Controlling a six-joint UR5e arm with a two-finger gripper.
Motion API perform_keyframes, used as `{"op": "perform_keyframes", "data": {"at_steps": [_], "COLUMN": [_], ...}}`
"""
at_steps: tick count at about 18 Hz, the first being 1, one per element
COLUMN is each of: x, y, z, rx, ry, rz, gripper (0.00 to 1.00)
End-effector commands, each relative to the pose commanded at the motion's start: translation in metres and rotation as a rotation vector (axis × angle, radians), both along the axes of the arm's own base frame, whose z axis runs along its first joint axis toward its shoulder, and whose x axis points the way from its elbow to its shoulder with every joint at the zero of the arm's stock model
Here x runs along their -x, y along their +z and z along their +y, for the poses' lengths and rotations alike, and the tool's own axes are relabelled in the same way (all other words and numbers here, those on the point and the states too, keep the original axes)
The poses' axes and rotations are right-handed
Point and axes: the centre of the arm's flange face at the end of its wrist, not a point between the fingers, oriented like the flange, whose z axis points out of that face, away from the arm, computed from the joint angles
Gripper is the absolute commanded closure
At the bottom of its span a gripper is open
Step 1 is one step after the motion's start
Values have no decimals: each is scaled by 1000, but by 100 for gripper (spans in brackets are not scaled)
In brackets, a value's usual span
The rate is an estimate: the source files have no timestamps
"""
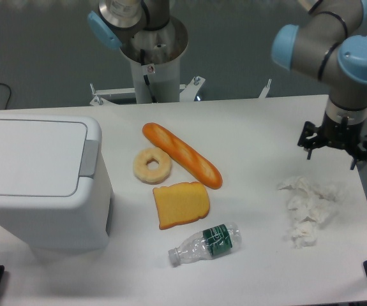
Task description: Close the trash can
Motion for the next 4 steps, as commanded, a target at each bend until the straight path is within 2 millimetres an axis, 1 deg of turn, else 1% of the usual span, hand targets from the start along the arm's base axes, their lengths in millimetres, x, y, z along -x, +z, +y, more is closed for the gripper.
{"op": "perform_keyframes", "data": {"at_steps": [2, 4], "x": [21, 31], "y": [3, 12], "z": [-2, -2], "rx": [60, 71], "ry": [9, 5], "rz": [-1, -8], "gripper": [0, 0]}}
